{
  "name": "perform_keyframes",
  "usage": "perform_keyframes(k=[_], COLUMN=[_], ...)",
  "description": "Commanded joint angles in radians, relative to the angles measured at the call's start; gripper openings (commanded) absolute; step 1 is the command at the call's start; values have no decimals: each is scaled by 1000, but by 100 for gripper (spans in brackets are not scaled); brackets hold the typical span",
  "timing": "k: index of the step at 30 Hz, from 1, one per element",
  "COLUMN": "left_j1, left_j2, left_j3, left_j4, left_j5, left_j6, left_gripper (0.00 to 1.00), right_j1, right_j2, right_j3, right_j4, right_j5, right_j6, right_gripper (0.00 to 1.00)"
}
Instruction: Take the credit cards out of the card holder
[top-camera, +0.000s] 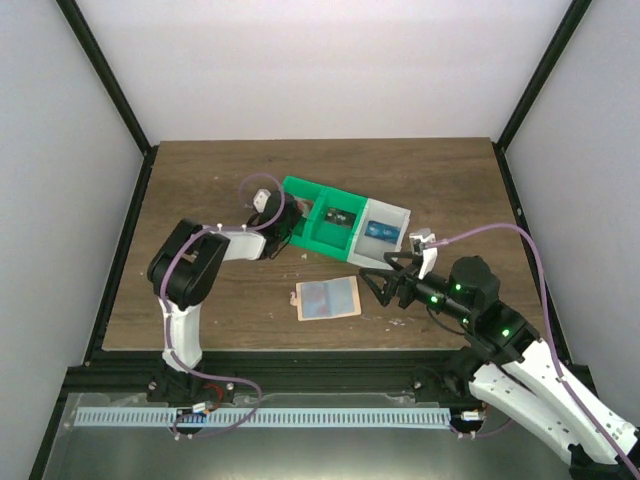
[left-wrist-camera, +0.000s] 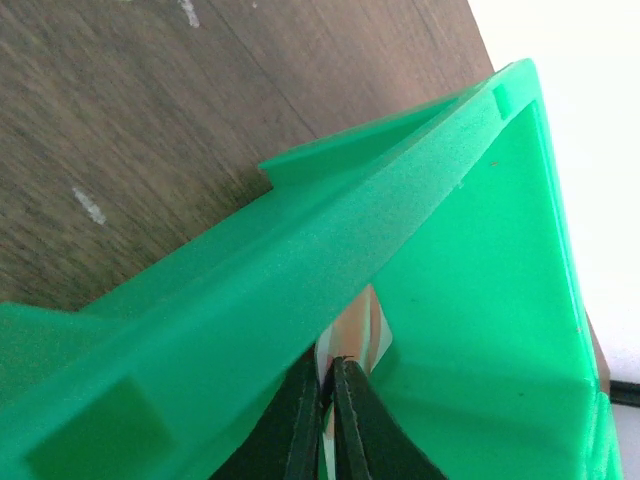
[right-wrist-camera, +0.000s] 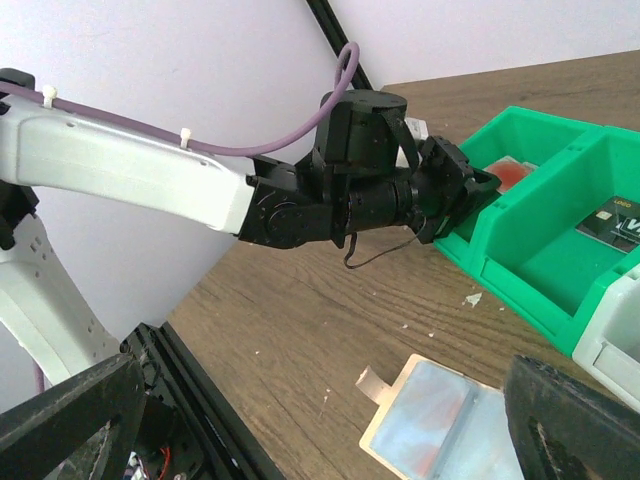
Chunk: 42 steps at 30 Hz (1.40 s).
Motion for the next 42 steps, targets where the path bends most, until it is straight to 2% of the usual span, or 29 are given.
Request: perform_keyframes(k=[1,8,19,23,33,37,39,42], left_j1=[1,2,1,2,1,-3,-7,-12], left_j2=[18,-4,-47,-46,-98,-189,-250,-343], left_j3=[15,31,111,135,124,86,58,12], left_j4=[-54,-74,-228,-255,-262,-287,-302,-350], left_j5=[49,60,4,-1,14,20,19,33], left_j6=[51,102,144,155,217,285,327,389], left_gripper=[10,18,26,34,35,49,50,58], right_j1=[-6,-5,-6,-6,-6,-5,-6,-5], right_j2=[-14,-12,-6,-4,0,24,42,72], right_j3=[39,39,49,52,44,30,28,19], right_j4=[-13,-16,-10,-9,-13,-40,-61,-72], right_j5=[14,11,9,9,-1,30,58,59], right_j6=[14,19,20,21,19,46,65,77], right_gripper=[100,100,100,100,100,100,100,100])
